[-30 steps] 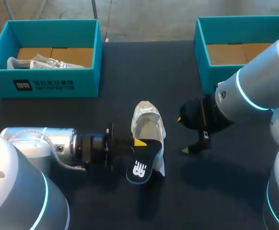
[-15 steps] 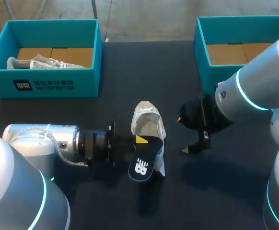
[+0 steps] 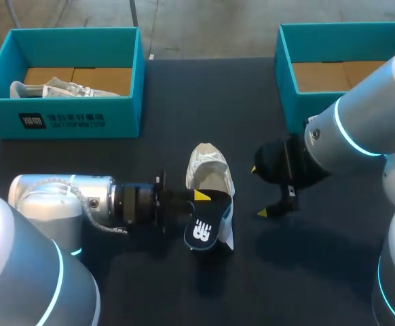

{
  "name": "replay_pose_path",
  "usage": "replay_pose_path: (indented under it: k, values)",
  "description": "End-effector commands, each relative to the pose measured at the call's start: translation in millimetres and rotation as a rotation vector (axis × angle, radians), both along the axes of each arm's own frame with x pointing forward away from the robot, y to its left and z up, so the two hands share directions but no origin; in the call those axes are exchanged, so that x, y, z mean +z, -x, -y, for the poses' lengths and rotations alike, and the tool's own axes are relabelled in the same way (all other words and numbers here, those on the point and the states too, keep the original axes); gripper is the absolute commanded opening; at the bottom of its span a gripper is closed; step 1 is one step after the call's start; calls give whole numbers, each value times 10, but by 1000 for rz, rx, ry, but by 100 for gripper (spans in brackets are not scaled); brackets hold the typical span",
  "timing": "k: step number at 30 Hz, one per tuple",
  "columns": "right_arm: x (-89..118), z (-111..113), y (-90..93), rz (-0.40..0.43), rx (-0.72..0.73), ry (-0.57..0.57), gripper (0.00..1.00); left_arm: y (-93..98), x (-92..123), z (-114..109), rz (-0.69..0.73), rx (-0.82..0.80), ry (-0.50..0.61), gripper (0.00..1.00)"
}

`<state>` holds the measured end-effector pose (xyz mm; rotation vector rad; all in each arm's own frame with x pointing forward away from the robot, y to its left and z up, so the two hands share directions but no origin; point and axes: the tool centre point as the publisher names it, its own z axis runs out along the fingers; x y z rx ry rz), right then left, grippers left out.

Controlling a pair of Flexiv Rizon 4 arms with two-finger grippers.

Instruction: Take the shoe out of the shoebox, open the shoe tongue, remove and reinsert the insole, then place the shoe into the shoebox

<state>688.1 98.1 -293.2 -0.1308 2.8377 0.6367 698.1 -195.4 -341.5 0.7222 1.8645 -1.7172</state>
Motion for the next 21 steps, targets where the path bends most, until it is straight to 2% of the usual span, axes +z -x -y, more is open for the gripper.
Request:
replay_pose_path:
  k: [1,4,6,7,21]
  values:
    - [-6,8,4,0,2,-2,100,-26,-51,24,-4,1,-7,0]
    - [-6,8,4,0,2,-2,100,-20,-29,17,-1,6,-7,0]
    - [-6,8,4,0,2,-2,100,-10,-9,12,2,7,-5,25]
    - [-6,8,4,0,2,-2,100,-4,1,7,3,7,-5,28]
    - [-6,8,4,0,2,-2,100,36,165,26,24,2,30,13]
